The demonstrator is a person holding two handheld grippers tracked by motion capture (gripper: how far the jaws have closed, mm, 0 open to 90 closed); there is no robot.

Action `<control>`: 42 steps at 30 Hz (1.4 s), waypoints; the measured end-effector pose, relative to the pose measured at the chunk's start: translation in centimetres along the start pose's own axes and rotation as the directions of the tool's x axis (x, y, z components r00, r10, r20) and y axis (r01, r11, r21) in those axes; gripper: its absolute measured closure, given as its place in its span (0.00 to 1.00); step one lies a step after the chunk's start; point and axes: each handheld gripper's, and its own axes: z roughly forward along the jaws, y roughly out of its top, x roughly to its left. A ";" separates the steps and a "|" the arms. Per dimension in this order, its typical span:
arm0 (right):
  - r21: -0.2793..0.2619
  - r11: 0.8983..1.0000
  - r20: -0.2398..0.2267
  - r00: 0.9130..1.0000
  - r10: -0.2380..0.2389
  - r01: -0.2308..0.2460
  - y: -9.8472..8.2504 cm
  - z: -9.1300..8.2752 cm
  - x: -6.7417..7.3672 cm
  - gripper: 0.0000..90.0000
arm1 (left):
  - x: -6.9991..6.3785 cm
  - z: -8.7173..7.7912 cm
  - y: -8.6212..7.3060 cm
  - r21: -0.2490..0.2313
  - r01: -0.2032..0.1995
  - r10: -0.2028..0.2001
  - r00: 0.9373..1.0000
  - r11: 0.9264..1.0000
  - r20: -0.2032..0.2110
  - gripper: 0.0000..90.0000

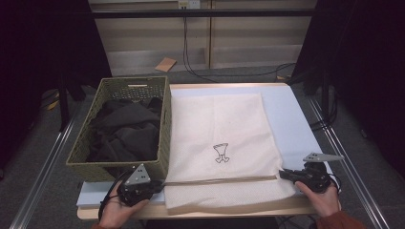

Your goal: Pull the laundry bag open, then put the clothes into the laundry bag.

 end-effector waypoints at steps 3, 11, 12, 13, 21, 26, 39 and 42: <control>0.000 1.000 0.009 1.000 -0.007 0.007 0.0 0.2 0.0 0.94 | 0.1 0.0 0.0 0.000 -0.004 0.004 1.000 1.000 0.004 0.91; 0.015 1.000 0.013 1.000 -0.004 0.004 0.0 0.5 -0.4 0.82 | 0.4 -0.1 -0.5 -0.040 0.042 -0.041 0.999 0.998 0.027 0.83; 0.004 1.000 0.009 1.000 -0.011 0.011 0.0 0.5 -0.3 0.80 | 0.4 -0.2 -0.6 -0.048 0.045 -0.044 0.999 0.998 0.022 0.82; -0.003 1.000 0.003 1.000 -0.010 0.010 0.0 0.4 -0.3 0.77 | 0.3 -0.3 -0.6 -0.054 0.047 -0.045 0.999 0.997 0.024 0.79; -0.092 0.996 0.003 1.000 -0.009 0.009 0.2 -0.5 -0.1 0.56 | -1.0 -1.5 -0.7 -0.163 0.078 -0.072 0.997 0.984 0.039 0.48; -0.133 0.991 -0.017 0.999 -0.031 0.028 0.6 -0.8 0.4 0.52 | -1.8 -2.2 -0.9 -0.197 0.087 -0.089 0.996 0.977 -0.002 0.39; -0.094 0.988 -0.107 0.985 -0.135 0.125 2.7 1.9 3.5 0.43 | -2.7 -2.9 -1.3 -0.247 0.067 -0.085 0.994 0.967 -0.063 0.31; -0.079 0.986 -0.136 0.978 -0.157 0.147 3.2 2.8 4.4 0.40 | -2.9 -2.8 -1.3 -0.251 0.067 -0.086 0.994 0.966 -0.064 0.30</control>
